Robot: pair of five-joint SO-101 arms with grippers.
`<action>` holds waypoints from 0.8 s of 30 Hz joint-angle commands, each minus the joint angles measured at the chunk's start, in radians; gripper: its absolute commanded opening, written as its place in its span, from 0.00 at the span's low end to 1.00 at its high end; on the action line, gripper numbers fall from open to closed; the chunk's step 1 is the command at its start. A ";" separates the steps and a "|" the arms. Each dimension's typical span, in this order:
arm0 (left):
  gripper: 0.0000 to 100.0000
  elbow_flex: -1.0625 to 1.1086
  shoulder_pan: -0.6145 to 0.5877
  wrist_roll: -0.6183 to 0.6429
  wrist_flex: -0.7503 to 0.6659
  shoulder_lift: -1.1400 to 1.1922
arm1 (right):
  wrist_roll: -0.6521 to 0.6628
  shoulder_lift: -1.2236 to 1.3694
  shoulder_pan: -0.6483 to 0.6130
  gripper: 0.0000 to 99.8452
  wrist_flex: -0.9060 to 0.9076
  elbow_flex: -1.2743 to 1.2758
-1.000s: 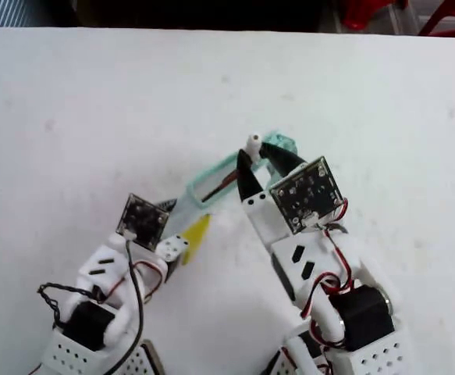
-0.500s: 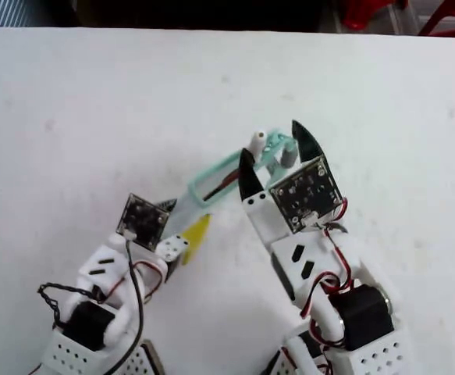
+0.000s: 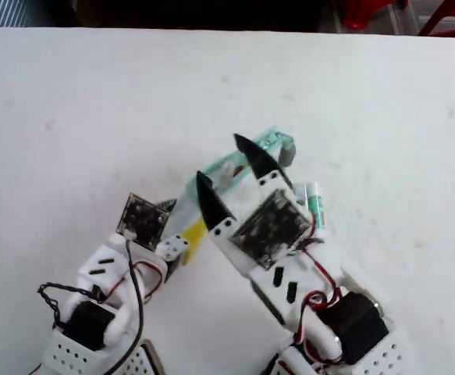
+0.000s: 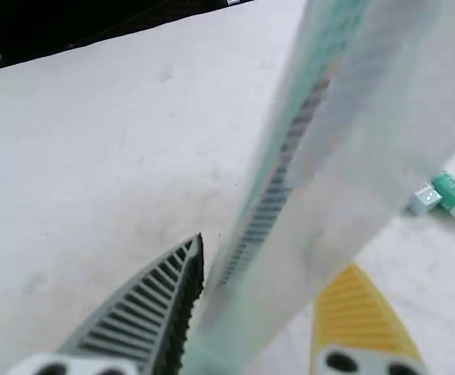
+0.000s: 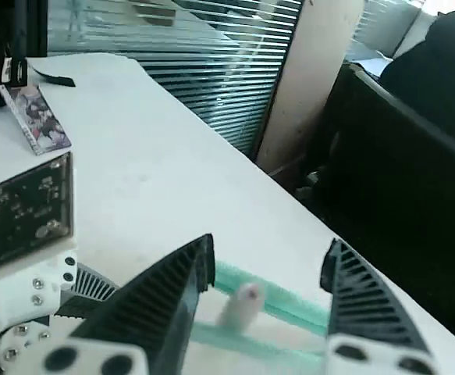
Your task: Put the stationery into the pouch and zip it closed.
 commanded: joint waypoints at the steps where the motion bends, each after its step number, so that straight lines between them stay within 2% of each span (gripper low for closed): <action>1: 0.23 -0.031 -0.010 0.011 -0.017 -0.007 | 0.035 0.122 -0.018 0.21 -0.007 -0.046; 7: 0.23 -0.044 -0.012 0.011 -0.011 -0.007 | 0.035 0.183 -0.012 0.21 -0.001 -0.124; 15: 0.23 -0.071 -0.013 0.011 0.026 -0.007 | 0.034 0.183 0.073 0.21 0.001 -0.199; 24: 0.23 -0.071 -0.016 0.011 0.026 -0.007 | 0.034 0.182 0.085 0.21 0.122 -0.368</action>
